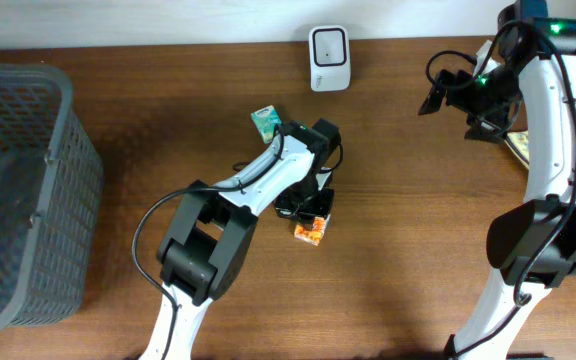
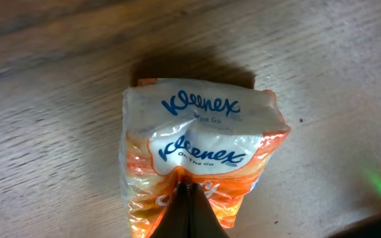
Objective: Scan the item barcode
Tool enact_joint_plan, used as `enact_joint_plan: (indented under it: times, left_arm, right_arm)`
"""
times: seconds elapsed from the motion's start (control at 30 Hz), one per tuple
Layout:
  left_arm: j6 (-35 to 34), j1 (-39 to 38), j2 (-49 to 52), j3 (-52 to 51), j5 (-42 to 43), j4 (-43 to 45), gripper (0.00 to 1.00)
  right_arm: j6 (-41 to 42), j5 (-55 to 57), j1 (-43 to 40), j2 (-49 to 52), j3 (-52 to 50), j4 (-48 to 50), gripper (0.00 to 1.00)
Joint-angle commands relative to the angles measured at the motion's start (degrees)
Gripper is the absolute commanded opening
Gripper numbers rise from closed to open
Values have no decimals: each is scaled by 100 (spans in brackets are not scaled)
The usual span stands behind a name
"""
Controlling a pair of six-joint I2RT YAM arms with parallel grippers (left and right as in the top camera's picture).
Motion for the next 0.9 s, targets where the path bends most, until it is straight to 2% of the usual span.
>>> enact_joint_plan:
  times: [0.0, 0.07, 0.17, 0.2, 0.23, 0.27, 0.3, 0.4, 0.47, 0.57, 0.6, 0.7, 0.73, 0.8, 0.87]
  left_arm:
    - [-514, 262, 105, -59, -916, -142, 0]
    - [-501, 457, 103, 372, -918, -647, 0]
    - [-420, 942, 98, 1585, -940, -1220, 0]
    - [-420, 1235, 98, 1805, -938, -1263, 17]
    - [-420, 1419, 98, 1816, -940, -1246, 50]
    - [-420, 1657, 101, 1816, -940, -1241, 70]
    - [-420, 1919, 101, 1816, -940, -1239, 75]
    - [-420, 2446, 105, 1814, -949, -1196, 81]
    - [-422, 2529, 105, 1810, -1294, -1178, 99]
    - [-422, 2529, 105, 1805, -1390, -1176, 99]
    - [-422, 2531, 105, 1805, -1390, -1152, 99]
    - [-422, 2529, 105, 1805, -1390, -1137, 99]
    - [-422, 2529, 105, 1805, -1390, -1141, 99]
    - [-422, 2529, 105, 1803, -1388, -1178, 99]
    - [-422, 2524, 105, 1803, -1386, -1134, 99]
  right_arm:
    - [-79, 74, 15, 20, -7, -44, 99]
    - [-79, 72, 157, 20, -238, -24, 99]
    - [-79, 4, 621, 20, -966, 146, 99]
    - [-81, -92, 866, 20, -1191, 203, 99]
    - [-81, -197, 1032, 20, -1305, 271, 99]
    - [-74, -356, 1375, 20, -1488, 490, 100]
    - [-13, -518, 1602, 20, -1633, 717, 97]
    - [1486, -597, 2472, 17, -2441, 1635, 92]
    - [2039, -503, 2997, -35, -2693, 1871, 93]
    - [2376, 549, 3617, -533, -2697, 1386, 93]
    - [2400, 1126, 3995, -914, -2736, 1095, 96]
    - [2546, 1405, 4389, -1497, -3560, 1019, 97]
    - [2577, 1449, 4363, -1648, -4002, 1117, 98]
    - [2625, 1333, 4172, -1993, -5082, 1971, 99]
    - [2079, 227, 3954, -2017, -5525, 2946, 99]
